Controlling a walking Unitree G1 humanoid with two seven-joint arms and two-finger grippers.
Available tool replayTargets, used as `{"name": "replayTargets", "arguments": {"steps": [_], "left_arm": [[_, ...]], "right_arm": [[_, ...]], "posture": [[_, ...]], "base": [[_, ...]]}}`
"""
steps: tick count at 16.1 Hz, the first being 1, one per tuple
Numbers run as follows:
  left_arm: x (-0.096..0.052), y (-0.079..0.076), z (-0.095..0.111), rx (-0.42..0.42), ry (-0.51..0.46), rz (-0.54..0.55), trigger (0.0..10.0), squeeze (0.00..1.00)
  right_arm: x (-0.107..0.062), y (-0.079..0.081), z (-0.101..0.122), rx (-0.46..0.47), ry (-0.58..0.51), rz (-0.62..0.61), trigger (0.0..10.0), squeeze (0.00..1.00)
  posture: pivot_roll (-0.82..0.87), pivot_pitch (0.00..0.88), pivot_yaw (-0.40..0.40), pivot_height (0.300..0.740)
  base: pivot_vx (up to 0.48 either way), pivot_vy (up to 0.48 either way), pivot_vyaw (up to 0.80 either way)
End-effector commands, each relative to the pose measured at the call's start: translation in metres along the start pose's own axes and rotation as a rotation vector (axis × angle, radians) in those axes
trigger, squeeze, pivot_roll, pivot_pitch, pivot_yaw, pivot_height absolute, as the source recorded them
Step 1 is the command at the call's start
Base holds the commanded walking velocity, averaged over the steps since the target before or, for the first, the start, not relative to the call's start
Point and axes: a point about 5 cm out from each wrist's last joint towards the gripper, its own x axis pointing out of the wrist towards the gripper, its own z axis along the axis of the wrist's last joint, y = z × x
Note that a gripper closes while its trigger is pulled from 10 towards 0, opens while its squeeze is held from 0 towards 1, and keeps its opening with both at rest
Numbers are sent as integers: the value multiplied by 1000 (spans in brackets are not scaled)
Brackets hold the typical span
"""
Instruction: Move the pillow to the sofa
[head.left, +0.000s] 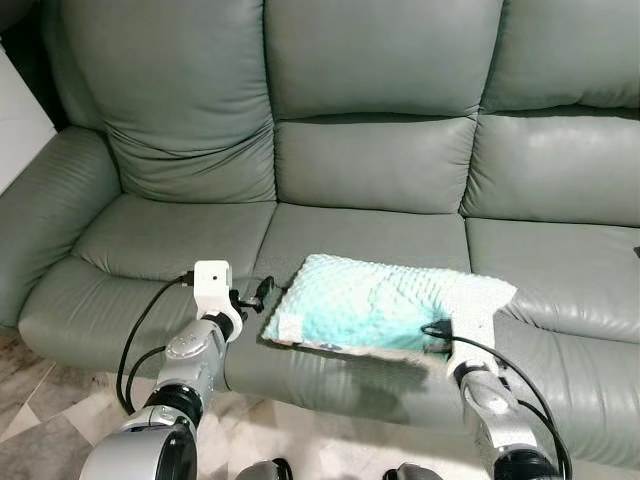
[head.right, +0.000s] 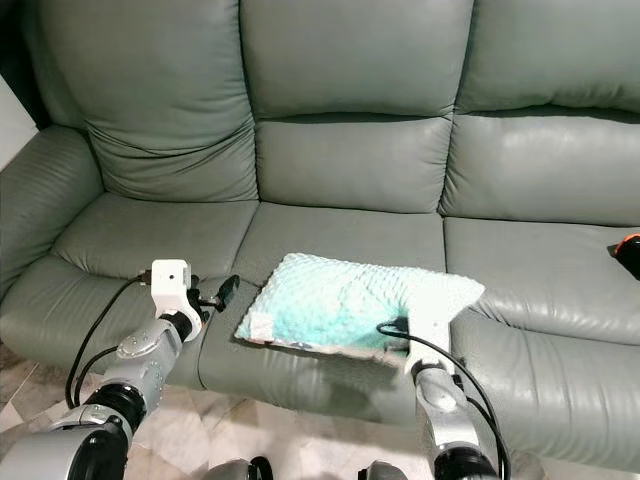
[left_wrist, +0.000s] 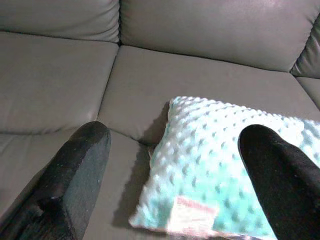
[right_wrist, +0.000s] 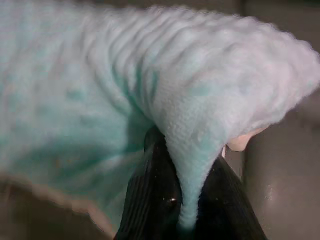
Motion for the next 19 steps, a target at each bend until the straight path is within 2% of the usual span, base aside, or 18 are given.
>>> {"name": "replayTargets", "arguments": {"steps": [1,3,4,7,9,11,13,15,16,17,19], "left_arm": [[-3,6,-3,14,16,24,10000,1000],[-3,4,-4,12,22,13,10000,1000],[-2,0,-9,-1,55,-13,10000,1000],[-2,-15,-21,-8,112,-106,10000,1000],[-2,-33,-31,-40,172,-212,10000,1000],[-3,-46,-40,-2,225,-277,10000,1000],[-2,-55,-40,28,223,-322,10000,1000],[0,-58,-36,12,205,-327,10000,1000],[0,-60,-36,9,209,-342,10000,47],[-1,-63,-38,7,227,-376,10000,0],[-3,-69,-42,27,244,-424,10000,0]], "right_arm": [[-4,6,-21,-27,114,32,10000,1000],[-5,8,-24,-22,131,48,10000,1000],[-5,9,-20,-9,100,67,10000,1000],[-2,2,-9,-104,46,15,10000,1000],[-2,4,-9,-79,51,37,10000,1000],[-2,8,-6,-64,35,46,10000,1000],[-1,14,2,-36,-5,69,10000,1000],[-1,19,13,11,-56,83,10000,1000],[-1,21,18,18,-79,79,10000,1000],[-2,23,23,21,-102,75,10000,1000],[-3,23,31,31,-131,51,10000,1000]], "posture": [[-130,114,118,740],[-127,114,118,740],[-128,114,120,740],[-131,115,123,740],[-129,115,121,740],[-128,118,123,740],[-131,120,124,740],[-130,119,123,740],[-129,119,124,740],[-129,118,124,740],[-128,115,124,740]], "base": [[0,0,0],[0,0,0],[0,0,0],[0,0,0],[0,0,0],[0,0,0],[0,0,0],[0,0,0],[0,0,0],[0,0,0],[0,0,0]]}}
